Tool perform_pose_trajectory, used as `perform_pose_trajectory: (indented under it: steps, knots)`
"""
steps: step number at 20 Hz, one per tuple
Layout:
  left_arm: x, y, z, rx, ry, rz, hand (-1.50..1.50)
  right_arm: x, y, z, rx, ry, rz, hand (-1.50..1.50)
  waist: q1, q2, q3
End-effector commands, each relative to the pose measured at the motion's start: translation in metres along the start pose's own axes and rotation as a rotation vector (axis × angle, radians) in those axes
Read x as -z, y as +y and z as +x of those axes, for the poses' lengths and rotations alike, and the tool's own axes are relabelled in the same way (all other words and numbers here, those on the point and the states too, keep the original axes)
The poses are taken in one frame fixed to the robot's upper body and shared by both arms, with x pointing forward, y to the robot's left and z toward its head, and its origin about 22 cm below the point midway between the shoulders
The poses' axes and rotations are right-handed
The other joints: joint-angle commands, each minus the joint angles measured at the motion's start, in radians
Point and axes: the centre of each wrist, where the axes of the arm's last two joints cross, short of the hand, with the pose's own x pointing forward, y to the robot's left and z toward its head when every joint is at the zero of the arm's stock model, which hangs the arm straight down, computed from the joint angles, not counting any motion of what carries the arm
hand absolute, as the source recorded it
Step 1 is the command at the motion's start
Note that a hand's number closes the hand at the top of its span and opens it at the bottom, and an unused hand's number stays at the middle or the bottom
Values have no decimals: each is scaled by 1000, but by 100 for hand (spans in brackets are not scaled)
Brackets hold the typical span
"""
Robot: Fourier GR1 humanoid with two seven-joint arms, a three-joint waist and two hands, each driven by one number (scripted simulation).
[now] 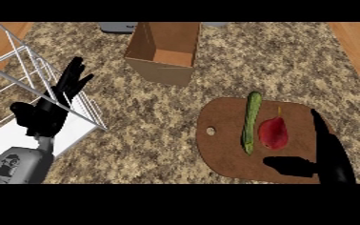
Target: Pick the pear from the cutting board and place it in the cardboard box
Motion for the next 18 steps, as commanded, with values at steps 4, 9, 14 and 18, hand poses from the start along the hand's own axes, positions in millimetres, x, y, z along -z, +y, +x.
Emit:
perform_pose_trajectory:
  steps: [4, 9, 14, 18]
  knots:
    - [-41, -6, -42, 146, 148, 112, 0, 10, 6, 16, 18, 37, 2, -150, 16, 2, 5]
    - [-34, 9, -31, 150, 169, 120, 0, 9, 27, 12, 23, 19, 7, -150, 13, 1, 6]
    - [-28, -18, -32, 147, 166, 135, 0, 20, 28, 7, -50, 38, 27, -150, 4, 2, 6]
    - [-31, -18, -24, 167, 167, 127, 0, 19, 35, 16, 24, 28, 70, 150, 5, 1, 6]
